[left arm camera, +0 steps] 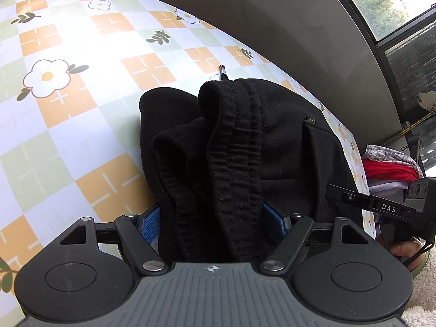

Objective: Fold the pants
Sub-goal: 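Lift the folded black sweatpants off the table with both grippers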

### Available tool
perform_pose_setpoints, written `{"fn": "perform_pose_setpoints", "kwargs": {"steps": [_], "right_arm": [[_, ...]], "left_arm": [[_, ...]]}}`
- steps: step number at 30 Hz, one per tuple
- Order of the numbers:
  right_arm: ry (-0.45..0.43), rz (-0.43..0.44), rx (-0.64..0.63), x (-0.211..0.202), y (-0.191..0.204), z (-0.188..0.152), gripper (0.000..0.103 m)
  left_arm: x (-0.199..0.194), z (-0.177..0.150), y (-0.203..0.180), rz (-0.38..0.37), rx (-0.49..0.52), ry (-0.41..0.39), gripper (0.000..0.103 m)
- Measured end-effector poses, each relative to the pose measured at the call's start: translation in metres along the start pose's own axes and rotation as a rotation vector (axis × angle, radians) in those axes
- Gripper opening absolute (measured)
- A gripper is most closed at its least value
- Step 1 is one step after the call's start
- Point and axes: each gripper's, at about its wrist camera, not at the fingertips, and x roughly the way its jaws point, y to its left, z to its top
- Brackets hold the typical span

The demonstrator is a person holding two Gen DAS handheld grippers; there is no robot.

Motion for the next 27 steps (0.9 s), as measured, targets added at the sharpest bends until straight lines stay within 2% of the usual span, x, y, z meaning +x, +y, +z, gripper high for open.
{"fn": "perform_pose_setpoints", "kwargs": {"steps": [7, 12, 15, 17, 19, 22, 24, 26, 27], "right_arm": [[-0.018, -0.048, 0.032, -0.001, 0.006, -0.002, 0.059], [-0.018, -0.08, 0.045, 0.001, 0.001, -0.002, 0.075], [-0.008, -0.064, 0.064, 0.005, -0.005, -0.002, 0.08], [0.0, -0.044, 0.073, 0.007, -0.01, -0.002, 0.082], [0.014, -0.002, 0.095, 0.009, -0.019, -0.001, 0.082], [0.025, 0.035, 0.046, 0.004, -0.018, 0.001, 0.068], [0.029, 0.066, -0.014, -0.002, -0.014, 0.003, 0.044], [0.022, 0.095, -0.07, -0.009, -0.009, 0.005, 0.028], [0.02, 0.099, -0.097, -0.012, -0.006, 0.006, 0.027]], "left_arm": [[0.013, 0.008, 0.013, -0.034, -0.003, -0.013, 0.091], [0.016, 0.008, 0.008, -0.016, 0.023, -0.019, 0.096], [0.013, 0.005, 0.003, -0.002, 0.026, -0.034, 0.083], [0.005, 0.001, -0.001, 0.001, 0.033, -0.056, 0.07], [-0.001, -0.004, -0.006, 0.017, 0.025, -0.079, 0.065], [-0.007, -0.015, -0.016, 0.057, -0.011, -0.117, 0.06], [-0.011, -0.023, -0.026, 0.088, -0.032, -0.141, 0.057], [-0.017, -0.029, -0.035, 0.111, -0.053, -0.162, 0.053], [-0.02, -0.032, -0.038, 0.118, -0.061, -0.171, 0.052]]}}
